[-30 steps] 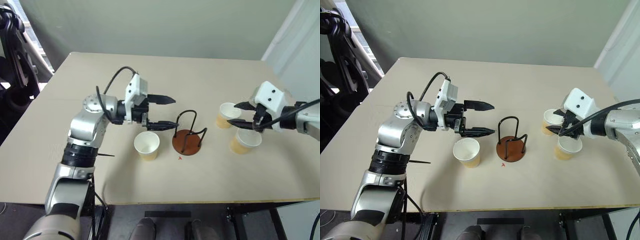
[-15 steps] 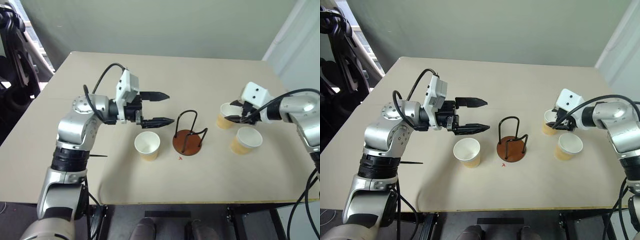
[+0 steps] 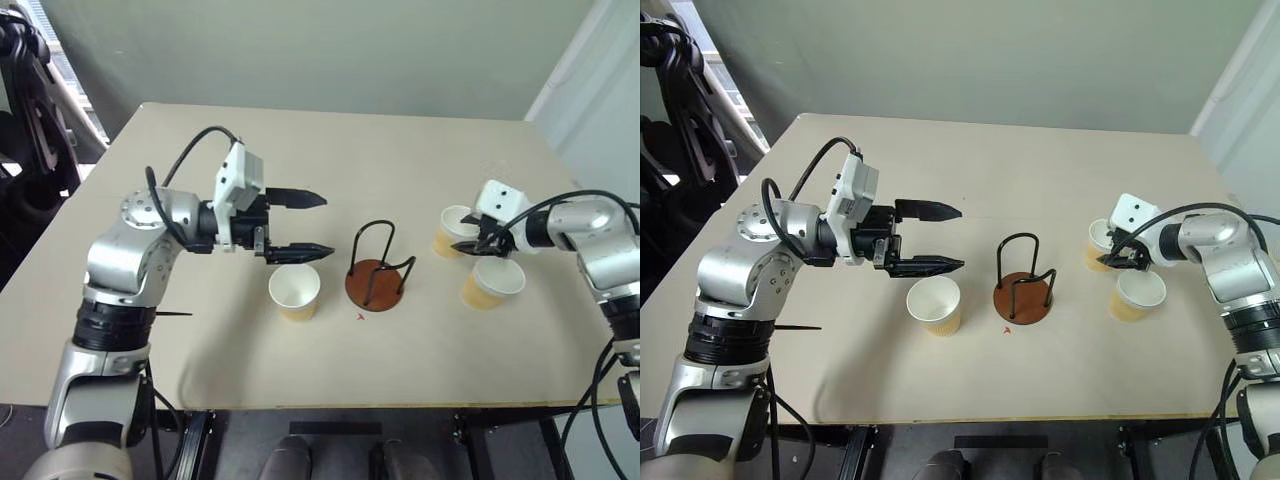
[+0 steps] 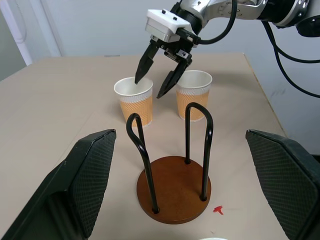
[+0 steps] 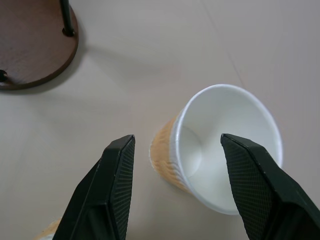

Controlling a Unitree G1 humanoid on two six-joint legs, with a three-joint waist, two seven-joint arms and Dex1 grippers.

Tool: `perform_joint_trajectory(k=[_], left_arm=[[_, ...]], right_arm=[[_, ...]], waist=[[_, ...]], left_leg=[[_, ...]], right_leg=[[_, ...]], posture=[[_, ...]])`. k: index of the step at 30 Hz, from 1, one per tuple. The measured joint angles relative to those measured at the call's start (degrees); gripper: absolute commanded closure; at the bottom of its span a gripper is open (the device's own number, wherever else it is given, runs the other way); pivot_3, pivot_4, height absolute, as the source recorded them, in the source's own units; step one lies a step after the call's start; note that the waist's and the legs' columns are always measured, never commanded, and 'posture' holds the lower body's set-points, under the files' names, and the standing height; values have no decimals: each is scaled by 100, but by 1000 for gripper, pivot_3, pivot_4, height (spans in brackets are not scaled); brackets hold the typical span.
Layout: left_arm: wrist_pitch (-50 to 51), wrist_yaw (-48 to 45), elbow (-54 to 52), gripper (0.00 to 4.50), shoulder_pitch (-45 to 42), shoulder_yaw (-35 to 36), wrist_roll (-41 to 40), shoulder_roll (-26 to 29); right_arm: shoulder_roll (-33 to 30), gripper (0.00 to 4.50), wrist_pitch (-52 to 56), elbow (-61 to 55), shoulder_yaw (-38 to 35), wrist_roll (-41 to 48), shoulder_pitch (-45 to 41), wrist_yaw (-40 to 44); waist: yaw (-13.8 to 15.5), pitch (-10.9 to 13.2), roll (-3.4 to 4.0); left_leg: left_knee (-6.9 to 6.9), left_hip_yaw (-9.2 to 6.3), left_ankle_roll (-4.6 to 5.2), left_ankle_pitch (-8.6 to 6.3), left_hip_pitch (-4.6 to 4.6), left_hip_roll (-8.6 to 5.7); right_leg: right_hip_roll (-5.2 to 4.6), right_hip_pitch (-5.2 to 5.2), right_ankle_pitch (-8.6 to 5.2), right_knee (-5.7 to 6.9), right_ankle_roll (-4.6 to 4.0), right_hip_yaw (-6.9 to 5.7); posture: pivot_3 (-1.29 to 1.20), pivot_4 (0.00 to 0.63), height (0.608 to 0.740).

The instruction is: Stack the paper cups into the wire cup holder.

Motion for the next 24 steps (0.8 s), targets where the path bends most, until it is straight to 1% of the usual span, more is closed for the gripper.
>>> perform_joint_trajectory(k=[2, 5, 6, 9, 11, 20, 24], left_arm=[[12, 20, -25, 49, 5, 0, -16, 1], [58, 70, -65, 0, 8, -1, -35, 2], [69, 89, -81, 0, 8, -2, -37, 4], [84, 112, -91, 0, 8, -2, -39, 7], [87, 116, -93, 0, 8, -2, -41, 10], [86, 106, -88, 0, 5, -3, -39, 59], [83, 76, -74, 0, -8, -9, -37, 107]], right_arm=[[65, 1772, -32, 98, 8, -62, -54, 36], [139, 2384, -133, 271, 21, -146, -133, 73], [152, 2656, -148, 308, 23, -181, -143, 85], [220, 3826, -176, 394, 23, -255, -169, 127], [248, 4469, -178, 413, 23, -286, -171, 167], [243, 4469, 14, 253, 5, -256, -188, 415], [67, 4469, 454, -518, -213, 45, -37, 612]], waist=[[-3, 0, 0], [-2, 0, 0], [0, 0, 0], [-1, 0, 0], [0, 0, 0], [-2, 0, 0], [9, 0, 1]], left_leg=[[-3, 0, 0, 0, 1, 0], [-4, 0, 0, 0, 0, 0], [-4, 0, 0, 0, 0, 0], [-8, 0, -1, 0, 0, 0], [-11, 0, -1, 1, 0, 0], [-30, 2, -5, 3, 0, 0], [-39, 2, -7, 4, -1, 0]], right_leg=[[0, -1, 0, 0, -1, 0], [0, -1, 0, 0, -2, 0], [0, -1, 0, 0, -2, 0], [0, -1, 1, 1, -3, 0], [0, -1, 1, 2, -3, 0], [0, -2, 1, 0, -4, 0], [0, -2, 0, -4, -6, -1]], posture=[[0, 150, 740], [0, 150, 740], [0, 150, 740], [0, 150, 740], [0, 150, 740], [0, 150, 740], [0, 150, 740]])
